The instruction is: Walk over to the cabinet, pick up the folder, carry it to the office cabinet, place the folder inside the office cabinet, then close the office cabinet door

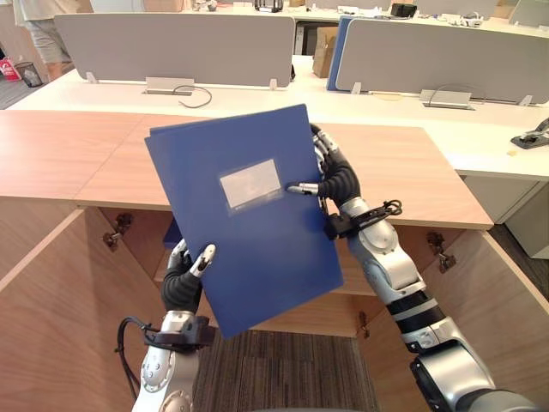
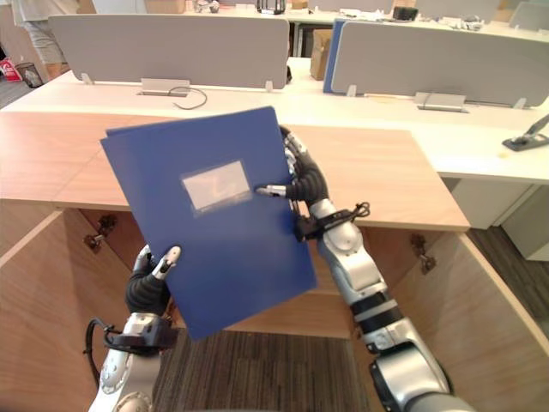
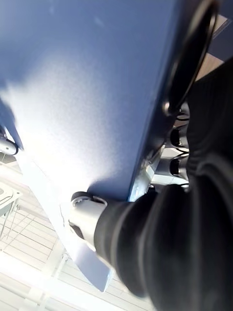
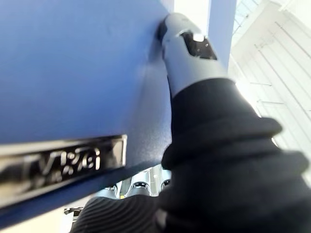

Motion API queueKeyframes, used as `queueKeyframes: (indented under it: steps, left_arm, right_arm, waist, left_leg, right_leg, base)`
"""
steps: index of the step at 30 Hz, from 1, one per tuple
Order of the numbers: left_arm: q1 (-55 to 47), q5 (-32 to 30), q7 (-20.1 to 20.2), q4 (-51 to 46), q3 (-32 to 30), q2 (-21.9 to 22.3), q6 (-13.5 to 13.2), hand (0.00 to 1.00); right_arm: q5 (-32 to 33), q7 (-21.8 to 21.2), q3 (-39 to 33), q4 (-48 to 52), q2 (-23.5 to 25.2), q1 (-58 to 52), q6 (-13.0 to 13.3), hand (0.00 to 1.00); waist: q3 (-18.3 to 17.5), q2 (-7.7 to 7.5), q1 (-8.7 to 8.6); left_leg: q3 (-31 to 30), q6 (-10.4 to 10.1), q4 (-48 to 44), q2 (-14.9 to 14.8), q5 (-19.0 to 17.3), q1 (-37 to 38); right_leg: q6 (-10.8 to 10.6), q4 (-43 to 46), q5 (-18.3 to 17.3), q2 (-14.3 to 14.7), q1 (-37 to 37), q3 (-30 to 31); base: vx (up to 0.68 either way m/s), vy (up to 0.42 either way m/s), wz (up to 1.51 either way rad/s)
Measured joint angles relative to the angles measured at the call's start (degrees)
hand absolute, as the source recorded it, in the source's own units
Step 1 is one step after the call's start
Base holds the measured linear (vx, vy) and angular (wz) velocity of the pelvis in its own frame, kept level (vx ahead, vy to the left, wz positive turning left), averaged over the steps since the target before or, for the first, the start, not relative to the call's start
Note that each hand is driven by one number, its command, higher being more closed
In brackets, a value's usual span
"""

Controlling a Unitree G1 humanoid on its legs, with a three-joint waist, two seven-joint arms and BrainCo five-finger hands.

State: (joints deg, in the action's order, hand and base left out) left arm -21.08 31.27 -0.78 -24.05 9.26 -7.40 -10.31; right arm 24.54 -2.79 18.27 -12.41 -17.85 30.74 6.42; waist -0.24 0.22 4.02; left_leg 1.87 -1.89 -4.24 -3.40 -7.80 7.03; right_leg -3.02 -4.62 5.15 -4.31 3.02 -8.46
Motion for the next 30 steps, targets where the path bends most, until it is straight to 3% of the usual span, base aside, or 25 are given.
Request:
queueKeyframes:
  steps: [6, 9, 17, 23, 24, 27, 30]
  left_arm:
    - [-0.4, -0.5, -0.9, 0.0, -0.2, -1.1, 0.8, 1.0]
    - [-0.3, -1.3, -0.8, 0.0, -0.1, -2.1, 0.8, 1.0]
    - [-0.1, -3.4, -0.9, 0.0, -0.1, -5.5, 2.5, 1.0]
    - [1.5, -3.8, -0.9, 0.0, -0.1, -7.4, 3.3, 1.0]
    - [2.0, -3.8, -0.9, 0.0, -0.1, -7.8, 3.2, 1.0]
    - [2.8, -3.4, -0.8, 0.0, -0.1, -8.7, 3.1, 1.0]
    - [3.2, -1.8, -0.6, -0.1, -0.1, -8.7, 1.9, 1.0]
  right_arm:
    - [6.7, -3.9, 4.6, -5.3, -1.2, -2.5, -2.9, 0.0]
    - [11.2, -5.7, 6.7, -5.3, -3.4, -3.0, -3.1, 0.0]
    - [25.8, -6.8, 15.6, -6.6, -8.2, -4.1, -7.8, 0.0]
    - [29.8, -6.8, 18.3, -5.3, -11.0, -4.5, -8.3, 0.0]
    - [30.3, -7.0, 19.7, -4.6, -12.6, -4.0, -8.4, 1.0]
    - [30.0, -9.2, 22.6, -0.9, -19.1, -2.7, -9.1, 1.0]
    - [29.6, -10.6, 22.1, 2.8, -22.6, -2.3, -8.9, 1.0]
  waist:
    - [-0.6, 0.7, -0.03]
    - [-1.8, 0.65, -0.14]
    - [-2.3, 0.51, -0.02]
    - [-2.2, 0.33, 0.23]
    - [-2.2, 0.31, 0.26]
    - [-2.0, 0.06, 0.54]
    - [-2.0, -0.03, 0.66]
  left_leg:
    - [-0.1, 0.0, 0.0, 0.0, 0.0, 0.0]
    - [0.0, 0.0, 0.0, 0.0, 0.0, 0.0]
    - [0.2, -0.1, -0.1, -0.1, 0.0, -0.1]
    - [0.5, -0.2, -0.3, -0.2, -0.1, -0.2]
    - [0.5, -0.2, -0.3, -0.2, -0.1, -0.2]
    - [0.5, -0.3, -0.5, -0.2, -0.1, -0.4]
    - [0.5, -0.4, -0.6, -0.2, -0.2, -0.5]
  right_leg:
    - [0.0, 0.1, 0.0, 0.0, 0.0, -0.1]
    - [0.0, 0.0, 0.0, 0.0, 0.0, -0.1]
    - [0.3, -0.1, 0.4, 0.1, 0.0, 0.2]
    - [0.3, -0.1, 0.5, 0.2, -0.1, 0.2]
    - [0.3, -0.1, 0.5, 0.2, -0.1, 0.2]
    - [0.3, -0.1, 0.5, 0.2, -0.1, 0.2]
    - [0.3, -0.1, 0.5, 0.2, -0.2, 0.2]
  base:
    - [0.0, 0.0, 0.0]
    - [0.0, 0.0, 0.0]
    - [0.0, 0.0, 0.0]
    - [0.0, 0.0, 0.0]
    - [0.0, 0.0, 0.0]
    - [0.0, 0.0, 0.0]
    - [0.0, 0.0, 0.0]
